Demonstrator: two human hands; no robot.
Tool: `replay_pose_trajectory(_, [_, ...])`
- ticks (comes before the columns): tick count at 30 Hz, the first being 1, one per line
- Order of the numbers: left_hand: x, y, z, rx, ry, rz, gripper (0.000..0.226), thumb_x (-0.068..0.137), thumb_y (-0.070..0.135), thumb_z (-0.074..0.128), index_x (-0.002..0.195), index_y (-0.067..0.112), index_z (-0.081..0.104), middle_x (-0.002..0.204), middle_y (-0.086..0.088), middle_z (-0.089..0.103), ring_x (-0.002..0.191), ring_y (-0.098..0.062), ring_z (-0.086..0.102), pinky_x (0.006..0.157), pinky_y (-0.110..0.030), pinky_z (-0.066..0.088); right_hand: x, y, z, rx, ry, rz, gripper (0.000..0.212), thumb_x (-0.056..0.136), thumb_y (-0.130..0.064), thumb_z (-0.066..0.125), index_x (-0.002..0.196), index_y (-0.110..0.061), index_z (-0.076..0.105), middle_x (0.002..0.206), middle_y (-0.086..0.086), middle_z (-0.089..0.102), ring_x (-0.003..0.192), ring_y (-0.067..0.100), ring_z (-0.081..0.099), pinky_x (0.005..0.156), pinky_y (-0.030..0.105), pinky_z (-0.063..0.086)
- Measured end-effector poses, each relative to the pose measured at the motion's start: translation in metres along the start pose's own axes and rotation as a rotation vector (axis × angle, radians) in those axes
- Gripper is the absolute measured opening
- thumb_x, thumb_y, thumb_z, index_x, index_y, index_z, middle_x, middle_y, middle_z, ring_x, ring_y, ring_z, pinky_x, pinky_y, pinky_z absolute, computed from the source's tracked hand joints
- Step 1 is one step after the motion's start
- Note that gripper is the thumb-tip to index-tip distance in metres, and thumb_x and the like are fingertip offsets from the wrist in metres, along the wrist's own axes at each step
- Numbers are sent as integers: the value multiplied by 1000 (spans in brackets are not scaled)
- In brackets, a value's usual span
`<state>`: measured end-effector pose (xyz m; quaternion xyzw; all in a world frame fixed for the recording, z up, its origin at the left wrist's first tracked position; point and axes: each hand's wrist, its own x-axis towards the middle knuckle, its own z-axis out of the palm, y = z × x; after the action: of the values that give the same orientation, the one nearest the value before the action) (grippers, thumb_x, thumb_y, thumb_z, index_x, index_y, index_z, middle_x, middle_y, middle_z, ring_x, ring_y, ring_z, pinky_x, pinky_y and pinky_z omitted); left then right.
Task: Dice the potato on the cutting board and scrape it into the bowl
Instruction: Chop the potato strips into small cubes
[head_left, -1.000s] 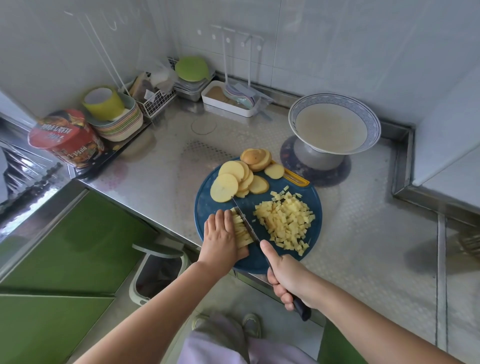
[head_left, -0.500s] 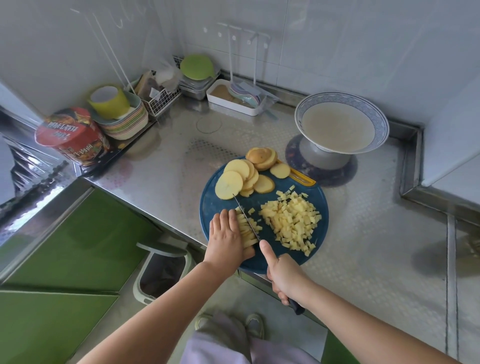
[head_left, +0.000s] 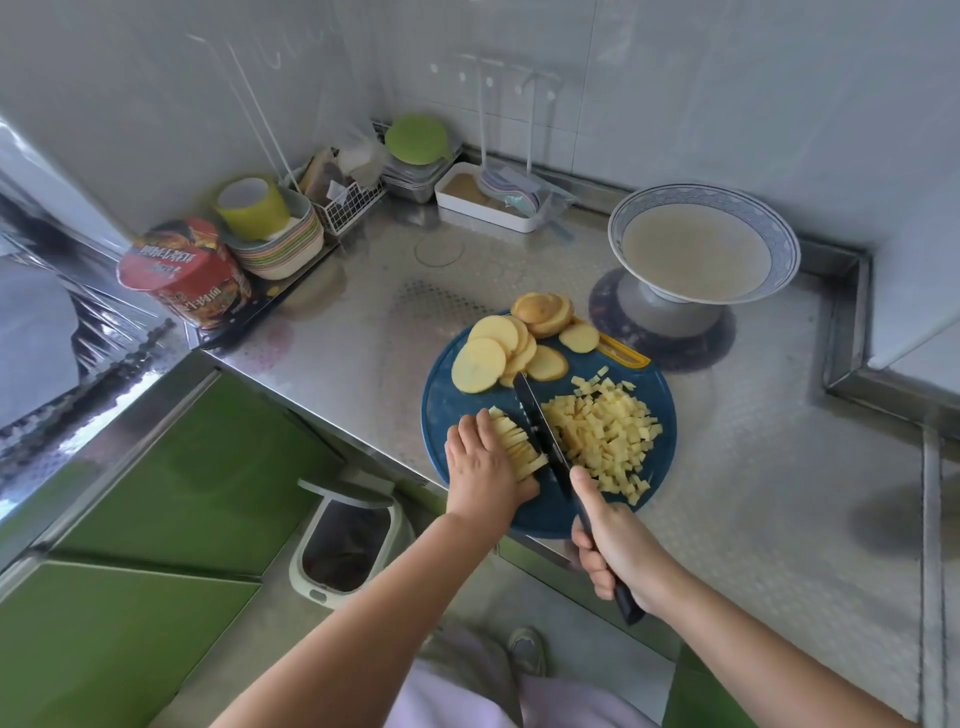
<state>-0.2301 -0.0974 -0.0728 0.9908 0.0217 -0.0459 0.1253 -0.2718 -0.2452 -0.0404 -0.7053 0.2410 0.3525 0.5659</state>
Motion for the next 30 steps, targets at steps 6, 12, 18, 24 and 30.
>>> replay_pose_trajectory(6, [2,8,15,-5,55,-35,116,36,55,85,124,-5,37,107,-21,54,99,-37,48,90,-47,49,-7,-6,-14,-38,-28,-27,67,90,-74,36,57,-15,36,47,4,29,36,16,27,40,23,25])
replay_pose_trajectory(12, [1,8,6,-25,-91,-55,110,81,60,58,148,-5,-1,149,-21,15,140,-39,13,119,-42,5,-16,-11,-16,-162,-87,-75,69,81,-79,35,57,-14,34,49,7,27,36,17,26,39,22,26])
replay_pose_trajectory(18, [-1,4,2,108,-98,19,102,88,61,46,147,-7,-2,151,-21,13,140,-37,11,119,-42,4,-14,-17,-21,-313,-84,-109,69,72,-82,33,56,-15,30,47,4,26,36,15,26,37,20,26])
replay_pose_trajectory(24, [2,5,8,15,-86,-29,101,84,58,53,147,-4,3,146,-18,17,137,-35,16,118,-40,6,-17,-27,-24,-249,-87,-131,67,83,-75,34,58,-13,33,48,4,25,37,16,25,37,21,25])
replay_pose_trajectory(30, [1,5,7,-68,-37,-43,96,82,53,56,146,-1,9,142,-14,20,134,-33,19,118,-37,9,-24,-26,-26,-270,-114,-166,70,75,-80,34,58,-12,34,47,6,26,36,17,25,37,21,26])
